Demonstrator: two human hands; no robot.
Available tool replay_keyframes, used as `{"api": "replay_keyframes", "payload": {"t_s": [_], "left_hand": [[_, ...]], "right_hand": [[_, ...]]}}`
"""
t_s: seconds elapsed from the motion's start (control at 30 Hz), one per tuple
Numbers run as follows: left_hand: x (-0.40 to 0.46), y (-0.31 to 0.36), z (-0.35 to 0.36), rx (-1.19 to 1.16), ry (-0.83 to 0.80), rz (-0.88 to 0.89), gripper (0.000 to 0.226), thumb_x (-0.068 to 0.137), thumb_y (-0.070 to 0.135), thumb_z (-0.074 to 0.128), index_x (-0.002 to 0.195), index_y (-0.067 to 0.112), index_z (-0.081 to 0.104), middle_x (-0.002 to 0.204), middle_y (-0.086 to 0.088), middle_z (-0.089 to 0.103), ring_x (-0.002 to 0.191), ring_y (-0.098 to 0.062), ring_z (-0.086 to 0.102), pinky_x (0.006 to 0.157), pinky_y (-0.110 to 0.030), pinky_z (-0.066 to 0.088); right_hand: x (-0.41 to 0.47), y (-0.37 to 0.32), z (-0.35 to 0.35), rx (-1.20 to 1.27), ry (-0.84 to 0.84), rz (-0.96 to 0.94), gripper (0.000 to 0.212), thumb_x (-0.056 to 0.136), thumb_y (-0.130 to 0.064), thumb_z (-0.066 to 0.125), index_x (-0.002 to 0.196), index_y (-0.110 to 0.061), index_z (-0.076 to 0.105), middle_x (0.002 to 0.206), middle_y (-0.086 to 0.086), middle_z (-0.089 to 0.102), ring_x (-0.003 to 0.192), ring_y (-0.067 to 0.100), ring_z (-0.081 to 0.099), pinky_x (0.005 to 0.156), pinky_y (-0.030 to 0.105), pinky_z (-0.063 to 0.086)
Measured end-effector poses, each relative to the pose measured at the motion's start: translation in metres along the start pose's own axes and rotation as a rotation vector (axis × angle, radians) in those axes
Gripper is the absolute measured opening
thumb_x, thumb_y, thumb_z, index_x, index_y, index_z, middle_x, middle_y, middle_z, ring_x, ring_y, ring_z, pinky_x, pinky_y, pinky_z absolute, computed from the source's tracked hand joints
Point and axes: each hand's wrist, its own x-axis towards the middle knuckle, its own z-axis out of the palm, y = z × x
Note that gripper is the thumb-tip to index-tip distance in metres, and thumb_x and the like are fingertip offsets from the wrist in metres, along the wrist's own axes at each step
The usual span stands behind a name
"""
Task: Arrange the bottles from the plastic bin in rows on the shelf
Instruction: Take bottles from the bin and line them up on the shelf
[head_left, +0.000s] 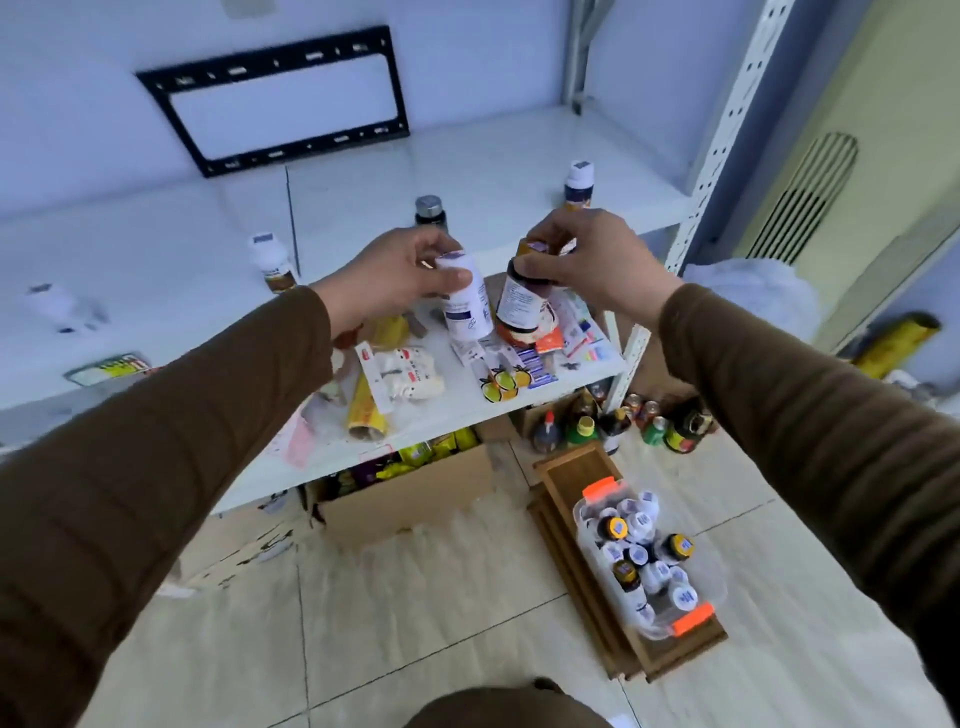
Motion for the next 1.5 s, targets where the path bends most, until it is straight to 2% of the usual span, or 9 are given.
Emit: {"api": "replay_keyframes", "payload": {"t_s": [0.17,0.37,0.57,0.63,0.97,1.07,1.27,1.43,1.5], "left_hand": [[-0.014,0.010,-0.020,0.013,0.080,0.002,0.024,0.087,0.027,0.076,0.105,0.018,0.063,0.117,-0.017,0.065,0.105,-0.029,0.067,0.092,-0.038,0.057],[-0.036,0.008,-0.031,0.087,0.151,-0.004,0.027,0.086,0.033,0.075,0.105,0.018,0.063,0.109,-0.012,0.066,0.092,-0.023,0.065,0.091,-0.043,0.053],[-0.070,-0.022,-0.052,0.128,0.268,-0.073,0.028,0.087,0.037,0.074,0.105,0.020,0.060,0.107,-0.005,0.069,0.097,-0.022,0.065,0.080,-0.033,0.050],[-0.086,-0.039,-0.065,0.092,0.308,-0.104,0.028,0.085,0.037,0.075,0.102,0.021,0.060,0.105,-0.006,0.071,0.098,-0.026,0.066,0.084,-0.041,0.052],[-0.173,-0.124,-0.186,0.085,0.419,-0.130,0.031,0.082,0.038,0.078,0.102,0.022,0.059,0.091,-0.002,0.066,0.080,-0.017,0.060,0.075,-0.034,0.048],[-0.197,-0.151,-0.224,0.081,0.436,-0.137,0.032,0.082,0.038,0.078,0.101,0.022,0.060,0.086,0.003,0.064,0.072,-0.012,0.057,0.072,-0.030,0.045],[-0.212,-0.194,-0.291,0.083,0.461,-0.161,0.036,0.079,0.043,0.079,0.103,0.023,0.061,0.101,-0.004,0.071,0.083,-0.021,0.065,0.078,-0.037,0.050],[-0.212,-0.218,-0.341,0.139,0.538,-0.201,0.031,0.082,0.035,0.079,0.103,0.019,0.062,0.070,0.012,0.056,0.056,0.003,0.048,0.064,-0.024,0.039],[-0.215,-0.227,-0.363,0.163,0.548,-0.222,0.031,0.082,0.037,0.078,0.103,0.021,0.061,0.070,0.011,0.055,0.054,0.001,0.047,0.057,-0.025,0.036]], "right_hand": [[0.012,-0.022,-0.002,0.004,-0.042,-0.083,0.030,0.079,-0.044,0.074,0.100,-0.022,0.071,0.095,-0.011,0.068,0.090,0.010,0.063,0.080,0.030,0.050],[0.019,-0.035,0.009,0.025,-0.077,-0.156,0.030,0.079,-0.042,0.074,0.102,-0.023,0.071,0.096,-0.007,0.070,0.092,0.011,0.064,0.079,0.030,0.049],[0.029,-0.065,0.047,0.015,-0.150,-0.241,0.030,0.079,-0.043,0.074,0.103,-0.024,0.071,0.098,-0.005,0.069,0.091,0.014,0.062,0.081,0.033,0.049],[0.030,-0.081,0.066,0.032,-0.180,-0.264,0.030,0.079,-0.042,0.074,0.102,-0.024,0.072,0.095,-0.007,0.069,0.089,0.011,0.062,0.080,0.031,0.049],[0.046,-0.208,0.170,0.035,-0.260,-0.353,0.032,0.079,-0.044,0.075,0.105,-0.025,0.071,0.098,-0.008,0.069,0.090,0.011,0.061,0.071,0.023,0.045],[0.056,-0.245,0.203,0.069,-0.264,-0.359,0.031,0.077,-0.045,0.075,0.102,-0.028,0.071,0.096,-0.011,0.069,0.088,0.012,0.063,0.075,0.030,0.050],[0.085,-0.305,0.265,0.137,-0.271,-0.374,0.028,0.076,-0.043,0.076,0.099,-0.027,0.072,0.092,-0.012,0.069,0.076,0.004,0.060,0.066,0.025,0.044],[0.122,-0.345,0.315,0.181,-0.296,-0.396,0.028,0.076,-0.043,0.076,0.099,-0.028,0.072,0.093,-0.012,0.069,0.075,0.002,0.057,0.068,0.025,0.042],[0.136,-0.361,0.335,0.202,-0.301,-0.407,0.027,0.077,-0.043,0.075,0.100,-0.028,0.072,0.094,-0.012,0.069,0.074,0.000,0.056,0.068,0.025,0.042]]}}
